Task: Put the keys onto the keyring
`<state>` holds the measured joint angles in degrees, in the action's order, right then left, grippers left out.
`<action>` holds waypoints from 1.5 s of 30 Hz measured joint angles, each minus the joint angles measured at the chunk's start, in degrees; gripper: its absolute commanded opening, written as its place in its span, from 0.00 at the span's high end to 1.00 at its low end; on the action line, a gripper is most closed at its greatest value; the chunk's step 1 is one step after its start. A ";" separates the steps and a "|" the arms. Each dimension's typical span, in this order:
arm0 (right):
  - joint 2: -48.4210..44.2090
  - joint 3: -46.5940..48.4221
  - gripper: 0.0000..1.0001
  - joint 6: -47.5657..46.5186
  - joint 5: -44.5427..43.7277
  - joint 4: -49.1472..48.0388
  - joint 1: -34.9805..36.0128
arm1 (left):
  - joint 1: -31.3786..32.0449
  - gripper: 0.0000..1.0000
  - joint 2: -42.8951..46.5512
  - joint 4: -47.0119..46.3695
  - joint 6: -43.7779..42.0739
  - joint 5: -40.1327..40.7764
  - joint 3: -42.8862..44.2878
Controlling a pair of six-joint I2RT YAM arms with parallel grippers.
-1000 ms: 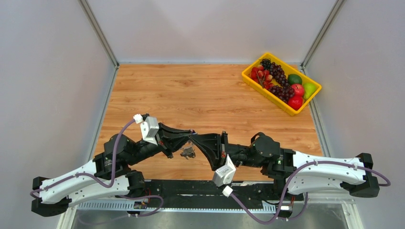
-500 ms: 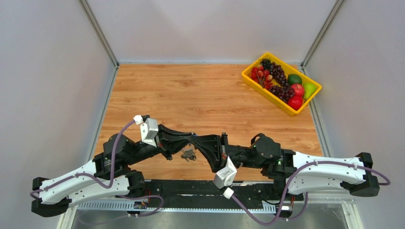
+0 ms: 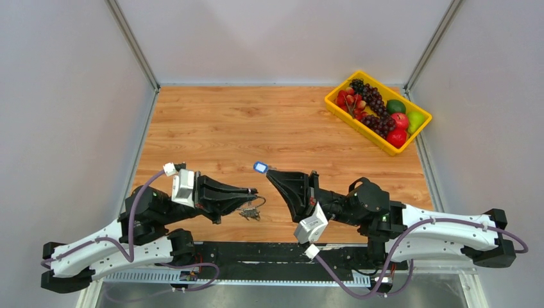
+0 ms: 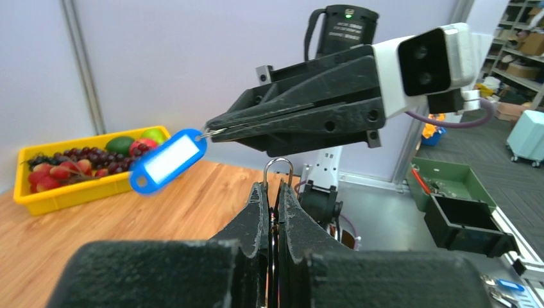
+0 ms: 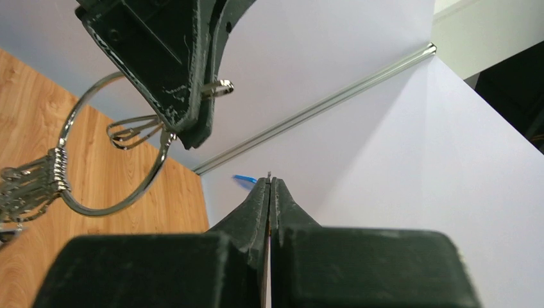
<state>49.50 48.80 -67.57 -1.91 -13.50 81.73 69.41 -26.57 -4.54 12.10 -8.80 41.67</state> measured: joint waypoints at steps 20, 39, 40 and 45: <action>-2.38 0.13 1.00 6.32 4.52 1.05 -0.13 | 0.00 1.00 0.04 -0.02 -0.90 0.42 -0.37; 0.42 5.64 1.00 12.66 10.84 12.33 -0.13 | 0.00 1.00 -2.56 1.22 -2.43 6.56 -0.24; 0.74 5.64 1.00 12.72 10.82 12.59 -0.13 | 0.00 1.00 -2.54 1.25 -2.45 6.56 -0.24; 2.54 5.68 1.00 13.07 10.47 12.66 -0.13 | 0.00 1.00 -2.56 1.31 -2.49 6.49 -0.24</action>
<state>52.03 54.48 -54.50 8.56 -0.84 81.60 69.41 -29.12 -3.22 9.61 -2.31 41.43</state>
